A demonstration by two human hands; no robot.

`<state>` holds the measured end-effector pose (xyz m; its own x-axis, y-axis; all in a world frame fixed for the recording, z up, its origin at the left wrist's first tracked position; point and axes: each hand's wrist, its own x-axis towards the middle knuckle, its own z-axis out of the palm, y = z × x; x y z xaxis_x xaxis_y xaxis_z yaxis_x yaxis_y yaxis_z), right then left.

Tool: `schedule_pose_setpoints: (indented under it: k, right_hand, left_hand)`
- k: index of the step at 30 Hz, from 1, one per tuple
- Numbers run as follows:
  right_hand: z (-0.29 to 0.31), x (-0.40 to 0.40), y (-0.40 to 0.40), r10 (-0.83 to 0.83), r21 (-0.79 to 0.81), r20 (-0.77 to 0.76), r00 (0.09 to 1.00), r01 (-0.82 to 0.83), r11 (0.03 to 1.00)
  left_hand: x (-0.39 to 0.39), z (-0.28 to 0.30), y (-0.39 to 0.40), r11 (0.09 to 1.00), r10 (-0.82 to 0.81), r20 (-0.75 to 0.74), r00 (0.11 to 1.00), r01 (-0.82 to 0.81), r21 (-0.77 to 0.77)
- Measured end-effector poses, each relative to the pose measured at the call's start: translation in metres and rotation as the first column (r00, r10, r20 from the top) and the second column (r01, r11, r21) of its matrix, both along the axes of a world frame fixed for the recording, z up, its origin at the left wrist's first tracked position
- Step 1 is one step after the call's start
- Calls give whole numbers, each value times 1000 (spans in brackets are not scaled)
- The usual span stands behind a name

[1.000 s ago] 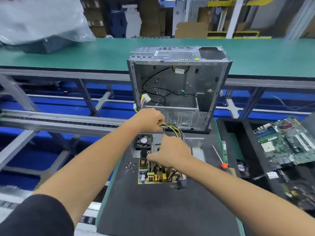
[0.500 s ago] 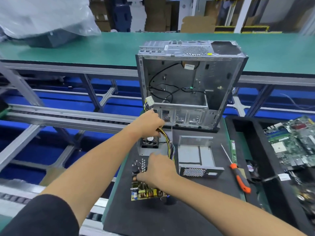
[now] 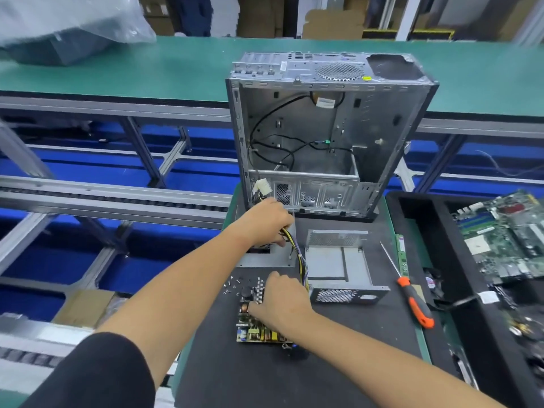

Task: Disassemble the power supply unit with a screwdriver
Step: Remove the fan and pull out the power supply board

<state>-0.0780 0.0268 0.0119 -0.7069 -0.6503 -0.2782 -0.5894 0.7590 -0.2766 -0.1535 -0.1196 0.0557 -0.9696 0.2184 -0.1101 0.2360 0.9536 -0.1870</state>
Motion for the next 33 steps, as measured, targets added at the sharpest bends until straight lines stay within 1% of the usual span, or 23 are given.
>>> schedule_pose_setpoints:
  k: [2,8,15,20,25,29,33]
  right_hand:
    - [-3,-3,-1,-18,9,15,1000,18,1000]
    - [-8,-8,-2,-45,25,37,998,44,999]
    - [-10,-9,-1,-67,58,83,994,62,996]
    - [-2,-10,1,-5,96,53,999,0,995]
    - [15,-20,2,61,174,116,991,-81,981]
    - [27,-27,7,128,141,159,979,-151,978]
    - [38,-35,13,182,92,199,963,-203,975]
  left_hand:
    - [-2,-7,0,1000,3,-22,1000,-3,9]
    - [-11,-24,-1,999,28,-8,1000,-28,46]
    - [-15,-32,-2,1000,-13,3,1000,13,-8]
    - [-13,-36,-2,998,-10,24,1000,11,-63]
    - [-11,-38,1,994,0,30,1000,4,-106]
    - [-8,-38,7,998,39,30,999,-37,-53]
    - [-3,-34,13,994,98,31,995,-97,-45]
